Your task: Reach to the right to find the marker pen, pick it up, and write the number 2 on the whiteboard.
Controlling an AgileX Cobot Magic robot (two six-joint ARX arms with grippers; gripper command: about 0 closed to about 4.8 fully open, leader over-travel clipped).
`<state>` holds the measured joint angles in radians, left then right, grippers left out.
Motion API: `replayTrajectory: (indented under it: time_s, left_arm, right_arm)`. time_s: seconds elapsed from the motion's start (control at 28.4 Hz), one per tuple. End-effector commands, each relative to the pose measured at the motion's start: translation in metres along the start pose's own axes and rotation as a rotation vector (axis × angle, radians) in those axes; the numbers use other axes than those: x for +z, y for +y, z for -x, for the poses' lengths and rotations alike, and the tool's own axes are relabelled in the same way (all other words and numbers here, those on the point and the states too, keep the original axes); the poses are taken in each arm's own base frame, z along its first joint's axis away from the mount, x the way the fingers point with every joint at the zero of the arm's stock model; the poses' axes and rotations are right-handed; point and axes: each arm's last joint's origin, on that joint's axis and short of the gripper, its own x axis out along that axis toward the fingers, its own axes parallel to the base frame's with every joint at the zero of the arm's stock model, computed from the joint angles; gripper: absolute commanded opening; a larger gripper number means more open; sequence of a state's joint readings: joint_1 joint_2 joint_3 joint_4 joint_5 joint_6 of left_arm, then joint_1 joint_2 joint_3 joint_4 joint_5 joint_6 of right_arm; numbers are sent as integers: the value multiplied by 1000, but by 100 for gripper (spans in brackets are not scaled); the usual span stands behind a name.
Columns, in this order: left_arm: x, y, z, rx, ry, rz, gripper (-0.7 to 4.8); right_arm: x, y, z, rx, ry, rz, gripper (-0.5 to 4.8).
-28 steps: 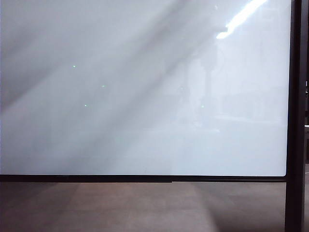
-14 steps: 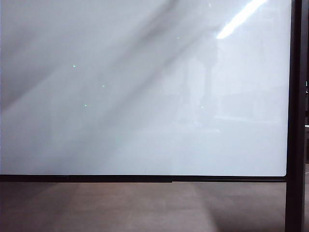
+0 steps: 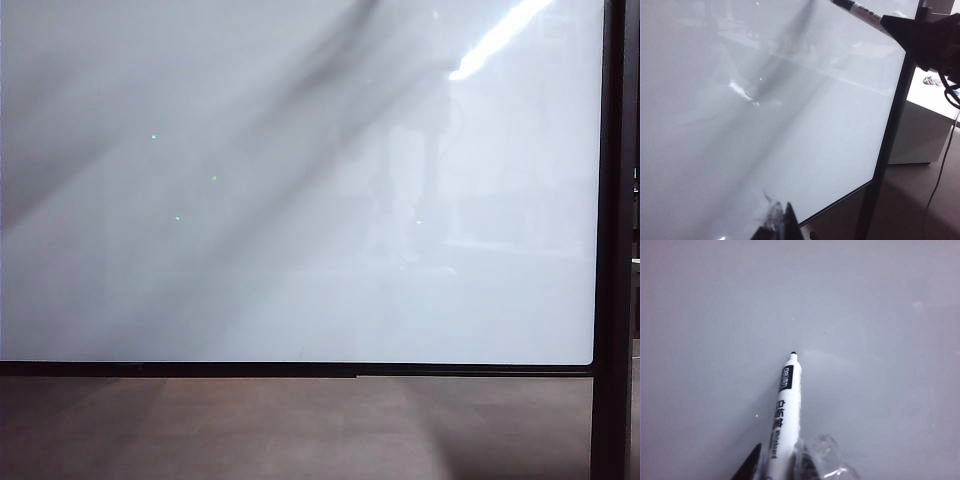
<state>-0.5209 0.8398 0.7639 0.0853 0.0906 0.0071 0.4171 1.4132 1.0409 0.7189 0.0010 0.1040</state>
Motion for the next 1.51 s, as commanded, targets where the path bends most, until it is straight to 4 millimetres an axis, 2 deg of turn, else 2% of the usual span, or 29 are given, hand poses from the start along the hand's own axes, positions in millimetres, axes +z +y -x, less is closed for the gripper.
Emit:
replayTrajectory:
  time_s: [0.04,0.77,1.51]
  left_arm:
    - [4,0,1,-5,-16,-5,-5]
    - [3,0,1,-4,-9,-5,-5]
    - [3,0,1,-5,-8,-5,-5]
  right_arm:
    - [5,1,0,0,-34,1,40]
    - [0,0,-3,0,-55,4,40]
    - [1,-3,-3,-107,-66,0,40]
